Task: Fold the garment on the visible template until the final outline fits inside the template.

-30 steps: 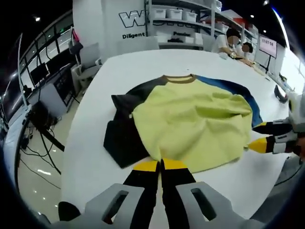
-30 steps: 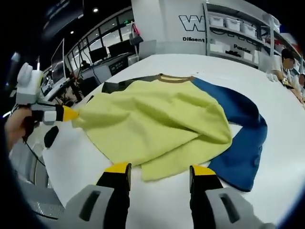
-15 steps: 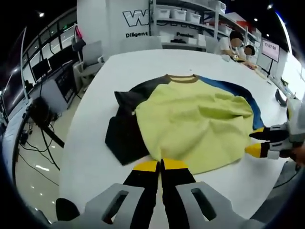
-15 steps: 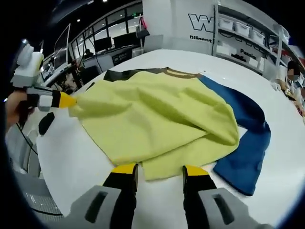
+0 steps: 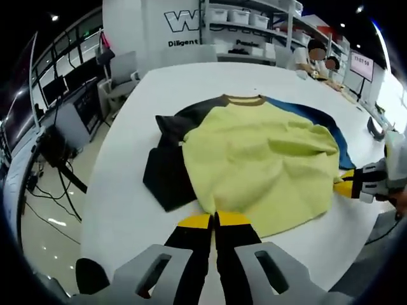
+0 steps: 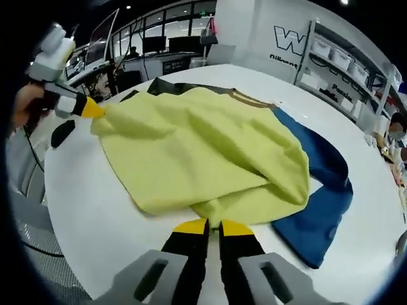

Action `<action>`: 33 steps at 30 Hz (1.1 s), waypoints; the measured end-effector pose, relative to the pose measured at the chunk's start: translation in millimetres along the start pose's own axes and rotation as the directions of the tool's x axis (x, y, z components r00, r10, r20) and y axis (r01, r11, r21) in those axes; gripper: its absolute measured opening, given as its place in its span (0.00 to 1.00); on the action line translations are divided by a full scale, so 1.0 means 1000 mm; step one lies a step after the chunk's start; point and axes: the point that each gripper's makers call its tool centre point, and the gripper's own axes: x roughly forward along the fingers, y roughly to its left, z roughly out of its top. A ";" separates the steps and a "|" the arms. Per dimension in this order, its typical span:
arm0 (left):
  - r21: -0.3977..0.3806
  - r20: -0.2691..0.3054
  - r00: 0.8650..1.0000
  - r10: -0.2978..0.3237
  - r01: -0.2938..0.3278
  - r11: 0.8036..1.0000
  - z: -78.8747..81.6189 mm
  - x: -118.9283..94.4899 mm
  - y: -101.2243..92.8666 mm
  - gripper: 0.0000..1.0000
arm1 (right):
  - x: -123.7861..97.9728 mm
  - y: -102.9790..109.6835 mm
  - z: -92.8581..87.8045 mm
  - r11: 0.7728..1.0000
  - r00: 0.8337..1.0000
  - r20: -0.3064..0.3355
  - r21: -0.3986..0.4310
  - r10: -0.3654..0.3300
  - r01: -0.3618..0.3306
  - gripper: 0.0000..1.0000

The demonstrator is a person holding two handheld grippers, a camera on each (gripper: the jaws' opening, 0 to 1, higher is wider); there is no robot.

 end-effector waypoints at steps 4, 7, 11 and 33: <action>-0.003 -0.021 1.000 -0.010 0.010 1.000 -0.010 -0.009 -0.002 0.04 | -0.013 -0.002 -0.012 1.000 0.999 -0.034 -0.014 0.026 -0.027 0.00; -0.004 -0.036 0.999 -0.016 0.015 1.000 -0.017 -0.015 -0.003 0.04 | -0.023 -0.001 -0.020 0.998 0.997 -0.059 -0.041 0.051 -0.053 0.00; -0.012 -0.052 0.998 -0.021 0.021 1.000 -0.029 -0.024 -0.005 0.04 | -0.037 0.000 -0.033 0.995 0.993 -0.087 -0.053 0.077 -0.082 0.00; 0.069 -0.215 0.976 0.029 -0.015 0.998 -0.086 -0.031 0.007 0.04 | -0.075 -0.009 -0.088 0.978 0.963 -0.203 -0.068 0.178 -0.196 0.00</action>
